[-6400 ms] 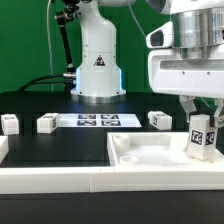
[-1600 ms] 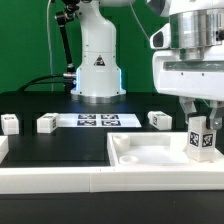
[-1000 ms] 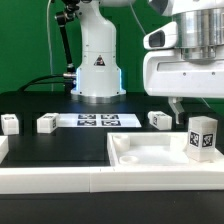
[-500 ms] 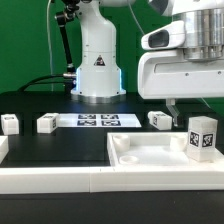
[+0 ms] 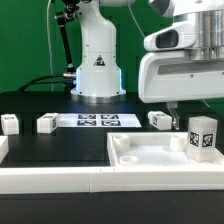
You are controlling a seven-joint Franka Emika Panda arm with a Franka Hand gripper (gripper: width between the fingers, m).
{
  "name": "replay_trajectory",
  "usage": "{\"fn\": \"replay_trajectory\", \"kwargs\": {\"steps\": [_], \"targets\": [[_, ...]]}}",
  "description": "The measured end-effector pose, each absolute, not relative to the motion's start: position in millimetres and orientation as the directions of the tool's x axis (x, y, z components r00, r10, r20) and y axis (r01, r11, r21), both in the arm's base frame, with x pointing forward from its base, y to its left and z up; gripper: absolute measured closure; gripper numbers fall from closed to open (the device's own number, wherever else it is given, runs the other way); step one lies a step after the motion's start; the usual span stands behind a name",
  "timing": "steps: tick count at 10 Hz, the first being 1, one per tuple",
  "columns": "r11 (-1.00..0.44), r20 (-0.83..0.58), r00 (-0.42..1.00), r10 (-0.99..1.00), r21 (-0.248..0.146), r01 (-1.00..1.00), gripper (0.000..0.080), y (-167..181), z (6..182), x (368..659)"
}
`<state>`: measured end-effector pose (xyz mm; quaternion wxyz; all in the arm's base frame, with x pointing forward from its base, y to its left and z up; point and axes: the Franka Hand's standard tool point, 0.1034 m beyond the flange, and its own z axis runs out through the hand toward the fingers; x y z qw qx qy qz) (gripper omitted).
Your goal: Assemble square table
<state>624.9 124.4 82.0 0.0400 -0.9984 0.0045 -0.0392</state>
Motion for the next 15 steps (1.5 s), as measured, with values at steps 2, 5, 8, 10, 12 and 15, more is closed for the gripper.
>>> {"fn": "replay_trajectory", "kwargs": {"steps": [2,5,8,10,12,15], "targets": [[-0.989,0.092,0.987,0.134,-0.046,0.139,0.0151,123.6,83.5,626.8],[-0.943,0.098,0.939,0.329,-0.012,0.332,0.0151,121.5,84.4,628.2],[-0.943,0.098,0.939,0.331,-0.012,0.334,0.0404,121.1,84.3,628.3],[-0.952,0.098,0.948,0.302,-0.015,0.305,0.0511,121.0,84.3,628.3],[-0.979,0.097,0.975,0.201,-0.028,0.204,0.0511,120.6,84.3,628.4],[-0.992,0.094,0.990,-0.106,-0.075,-0.099,0.0511,117.6,83.4,628.8]]}}
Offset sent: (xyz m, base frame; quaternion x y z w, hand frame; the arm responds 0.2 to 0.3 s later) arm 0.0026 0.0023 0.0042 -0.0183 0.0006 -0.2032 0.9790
